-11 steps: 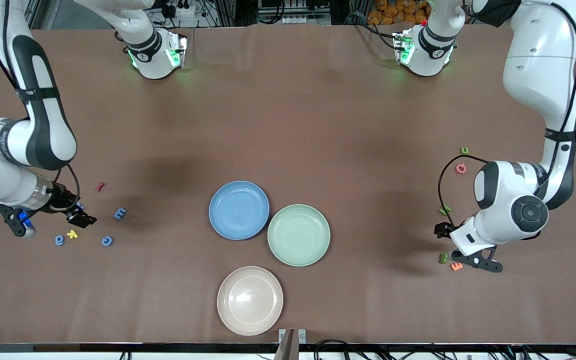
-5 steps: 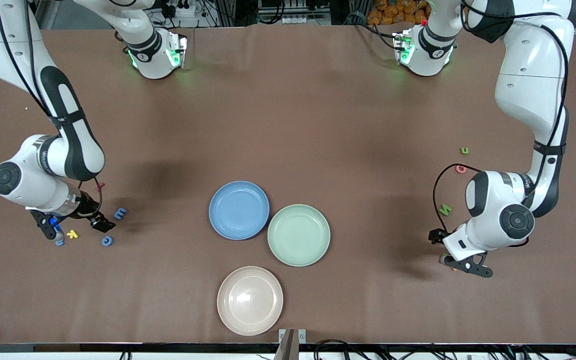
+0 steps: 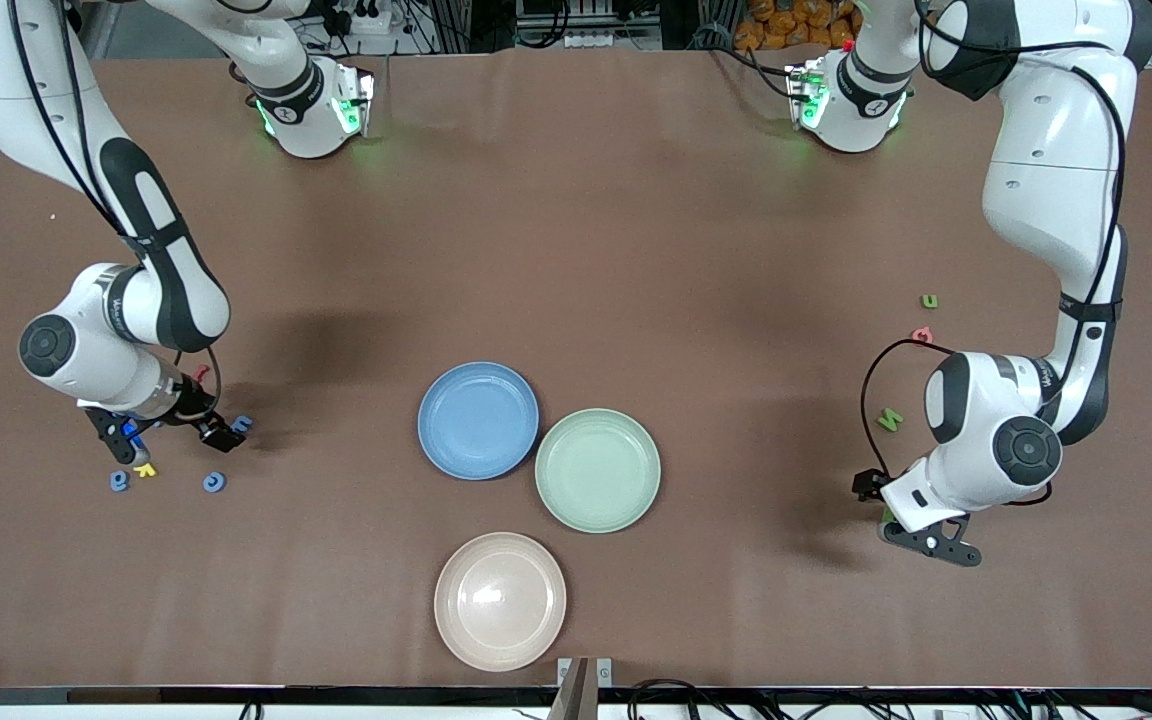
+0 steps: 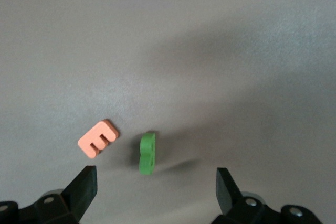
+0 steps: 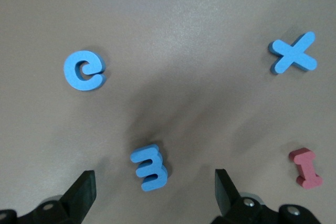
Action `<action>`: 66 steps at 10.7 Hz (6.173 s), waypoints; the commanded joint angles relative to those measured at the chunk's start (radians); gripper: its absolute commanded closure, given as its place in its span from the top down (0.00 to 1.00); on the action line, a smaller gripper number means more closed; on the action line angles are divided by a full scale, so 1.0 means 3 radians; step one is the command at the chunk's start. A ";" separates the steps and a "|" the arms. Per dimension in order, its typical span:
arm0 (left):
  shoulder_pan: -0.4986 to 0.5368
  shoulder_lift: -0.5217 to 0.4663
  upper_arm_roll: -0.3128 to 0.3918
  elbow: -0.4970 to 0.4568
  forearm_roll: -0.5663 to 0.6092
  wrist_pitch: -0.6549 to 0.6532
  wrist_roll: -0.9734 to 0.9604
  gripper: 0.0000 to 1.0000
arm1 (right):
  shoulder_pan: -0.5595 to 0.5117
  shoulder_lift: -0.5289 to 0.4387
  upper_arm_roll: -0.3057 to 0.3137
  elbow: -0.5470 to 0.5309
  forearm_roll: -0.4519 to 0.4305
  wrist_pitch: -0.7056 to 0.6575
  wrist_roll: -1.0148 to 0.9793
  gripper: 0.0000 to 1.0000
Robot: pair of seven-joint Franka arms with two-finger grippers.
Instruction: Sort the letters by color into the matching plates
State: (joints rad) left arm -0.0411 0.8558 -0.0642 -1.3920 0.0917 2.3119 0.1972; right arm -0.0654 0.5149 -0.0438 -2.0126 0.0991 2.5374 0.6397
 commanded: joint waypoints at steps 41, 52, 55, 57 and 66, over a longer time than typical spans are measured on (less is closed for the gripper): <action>-0.0988 -0.0173 -0.0487 0.0058 0.0547 0.0440 -0.3518 1.00 | 0.1818 0.0222 0.0233 0.1023 -0.0059 -0.0609 -0.1711 0.99; -0.0032 -0.1502 -0.0533 -0.1974 0.0563 0.0689 -0.2201 1.00 | 0.0593 -0.0157 0.0049 0.1033 -0.0100 -0.1172 -0.1815 1.00; 0.0070 -0.1793 -0.0528 -0.2446 0.0569 0.0710 -0.2054 1.00 | 0.0158 -0.0101 0.0049 0.1094 -0.0095 -0.1182 -0.1856 1.00; 0.0183 -0.1856 -0.0528 -0.2539 0.0563 0.0710 -0.1890 1.00 | -0.0052 0.0037 0.0049 0.1180 -0.0070 -0.1156 -0.2080 1.00; 0.1042 -0.1774 -0.0528 -0.2651 0.0563 0.0517 -0.1081 1.00 | -0.0196 0.0794 0.0069 0.1595 -0.0054 -0.0691 -0.2143 1.00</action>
State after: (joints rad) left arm 0.2610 0.3404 -0.2069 -2.1495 0.2363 2.5094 -0.1223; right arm -0.1035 0.7053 -0.0444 -1.5797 0.0794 2.3229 0.0062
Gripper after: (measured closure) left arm 0.000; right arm 0.000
